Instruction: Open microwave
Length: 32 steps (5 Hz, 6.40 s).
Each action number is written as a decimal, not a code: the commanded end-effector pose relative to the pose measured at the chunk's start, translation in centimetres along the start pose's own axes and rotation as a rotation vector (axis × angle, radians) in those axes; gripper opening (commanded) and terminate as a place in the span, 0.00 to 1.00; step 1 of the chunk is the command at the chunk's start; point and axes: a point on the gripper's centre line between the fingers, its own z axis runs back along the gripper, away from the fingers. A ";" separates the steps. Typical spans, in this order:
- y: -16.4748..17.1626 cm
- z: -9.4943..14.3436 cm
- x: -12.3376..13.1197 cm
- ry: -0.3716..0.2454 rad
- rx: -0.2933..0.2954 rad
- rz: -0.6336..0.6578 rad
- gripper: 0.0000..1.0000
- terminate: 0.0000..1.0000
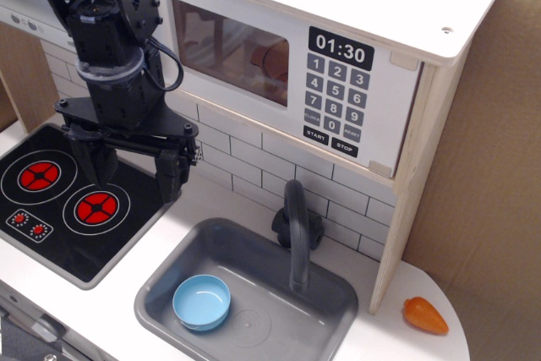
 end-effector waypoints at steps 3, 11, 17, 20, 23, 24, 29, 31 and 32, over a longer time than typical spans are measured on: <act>4.8 1.0 5.6 -0.065 -0.013 -0.004 1.00 0.00; 5.6 4.9 12.9 -0.288 -0.044 -0.148 1.00 0.00; 7.1 4.7 10.2 -0.323 -0.047 -0.166 0.00 0.00; 6.1 7.7 1.6 -0.043 -0.148 -0.195 1.00 0.00; 6.2 13.5 6.6 -0.083 -0.238 0.046 1.00 0.00; 7.1 13.9 10.4 -0.138 -0.249 0.121 1.00 0.00; 8.9 10.5 11.0 -0.235 -0.150 0.099 1.00 0.00; 6.8 7.7 8.0 -0.201 -0.069 0.024 1.00 0.00; 4.9 7.4 5.5 -0.123 -0.052 -0.039 1.00 0.00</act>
